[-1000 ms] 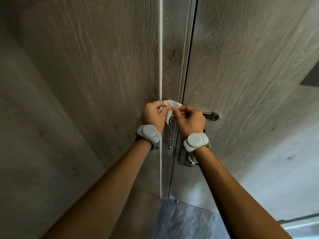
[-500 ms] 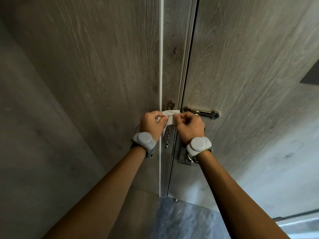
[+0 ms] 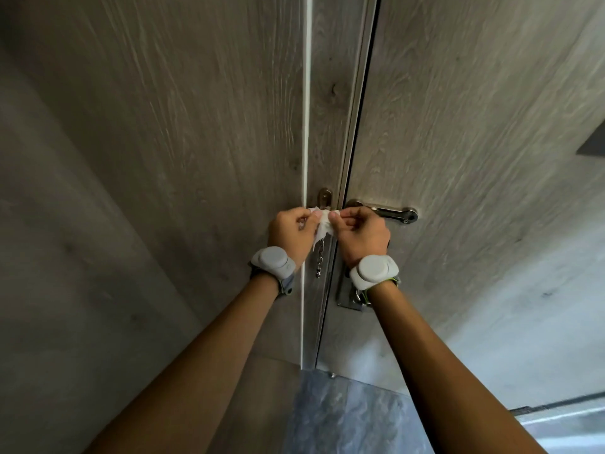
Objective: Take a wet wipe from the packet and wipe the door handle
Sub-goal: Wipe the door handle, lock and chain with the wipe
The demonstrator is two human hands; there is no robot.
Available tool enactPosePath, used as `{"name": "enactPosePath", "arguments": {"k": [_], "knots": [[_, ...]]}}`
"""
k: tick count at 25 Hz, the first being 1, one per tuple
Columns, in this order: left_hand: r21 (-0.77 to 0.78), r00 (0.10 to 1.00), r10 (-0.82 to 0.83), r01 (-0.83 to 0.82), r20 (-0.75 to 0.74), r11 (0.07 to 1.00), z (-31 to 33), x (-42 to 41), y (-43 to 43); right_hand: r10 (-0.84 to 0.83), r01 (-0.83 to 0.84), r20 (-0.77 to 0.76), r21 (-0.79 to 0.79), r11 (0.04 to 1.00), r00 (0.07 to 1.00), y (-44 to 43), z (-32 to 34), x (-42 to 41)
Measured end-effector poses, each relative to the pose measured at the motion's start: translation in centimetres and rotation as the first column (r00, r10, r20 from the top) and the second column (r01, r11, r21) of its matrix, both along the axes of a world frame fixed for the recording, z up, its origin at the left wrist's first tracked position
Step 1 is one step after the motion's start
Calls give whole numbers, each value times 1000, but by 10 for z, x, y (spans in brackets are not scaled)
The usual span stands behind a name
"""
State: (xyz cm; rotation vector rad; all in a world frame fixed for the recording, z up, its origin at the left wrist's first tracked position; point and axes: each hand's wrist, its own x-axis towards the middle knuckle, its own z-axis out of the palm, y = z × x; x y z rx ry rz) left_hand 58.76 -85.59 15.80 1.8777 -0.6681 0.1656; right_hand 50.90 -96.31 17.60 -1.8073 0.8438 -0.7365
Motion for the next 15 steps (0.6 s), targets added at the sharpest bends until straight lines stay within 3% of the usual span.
{"name": "enactPosePath", "arguments": {"k": [15], "knots": [[-10, 1000, -28, 28, -13, 1000, -26, -4, 5, 64, -64, -4, -100, 993, 998, 18, -16, -17]]}}
